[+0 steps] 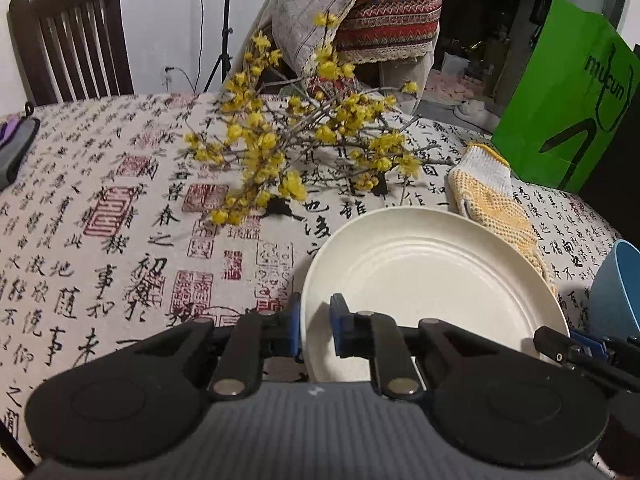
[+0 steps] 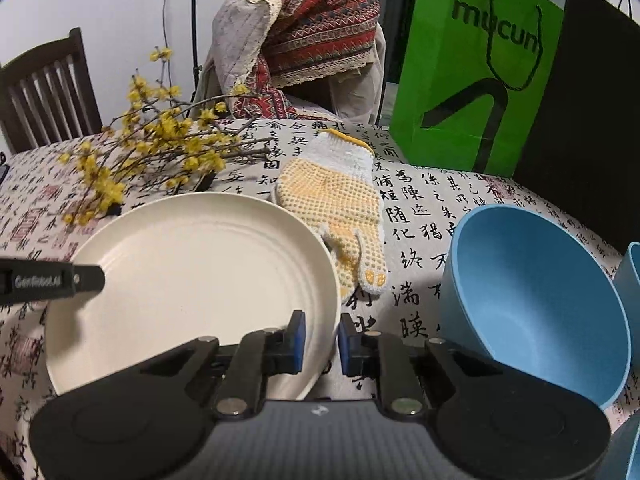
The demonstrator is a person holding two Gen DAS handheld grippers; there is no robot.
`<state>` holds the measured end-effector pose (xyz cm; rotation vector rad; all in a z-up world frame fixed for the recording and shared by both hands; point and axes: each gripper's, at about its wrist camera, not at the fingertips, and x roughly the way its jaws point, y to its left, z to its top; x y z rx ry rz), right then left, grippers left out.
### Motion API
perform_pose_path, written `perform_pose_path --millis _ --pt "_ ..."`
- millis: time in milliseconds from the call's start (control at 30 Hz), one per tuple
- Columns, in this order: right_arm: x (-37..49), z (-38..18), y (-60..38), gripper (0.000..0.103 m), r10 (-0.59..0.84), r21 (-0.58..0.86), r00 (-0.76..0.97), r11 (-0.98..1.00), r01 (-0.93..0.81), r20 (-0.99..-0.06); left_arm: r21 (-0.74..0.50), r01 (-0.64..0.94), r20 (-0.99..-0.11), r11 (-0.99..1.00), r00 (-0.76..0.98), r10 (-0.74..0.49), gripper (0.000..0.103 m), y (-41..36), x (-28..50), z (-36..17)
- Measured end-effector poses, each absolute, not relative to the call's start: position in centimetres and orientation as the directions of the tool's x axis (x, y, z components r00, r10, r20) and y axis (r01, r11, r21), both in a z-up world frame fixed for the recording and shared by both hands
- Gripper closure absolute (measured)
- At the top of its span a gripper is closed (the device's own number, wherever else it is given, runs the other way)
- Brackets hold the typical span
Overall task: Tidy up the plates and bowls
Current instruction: 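Lift the cream plate tilted up with both grippers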
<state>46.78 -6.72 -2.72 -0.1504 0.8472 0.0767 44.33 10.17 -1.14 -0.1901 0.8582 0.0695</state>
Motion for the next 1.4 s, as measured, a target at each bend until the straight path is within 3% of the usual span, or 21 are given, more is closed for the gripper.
perform_pose_path --millis 433,1400 --pt "45.2 -1.4 -7.7 0.089 0.020 -0.118 0.718 0.983 -0.141 -0.695 -0.101 -0.109 -0.735 0.989 0.678 0.000 0.087 9.1 43.5 -0.1" --pt "39.6 3.2 -10.8 0.091 0.097 -0.002 0.811 0.993 -0.120 -0.577 -0.019 -0.038 -0.620 0.999 0.784 0.018 0.087 7.0 36.5 6.1"
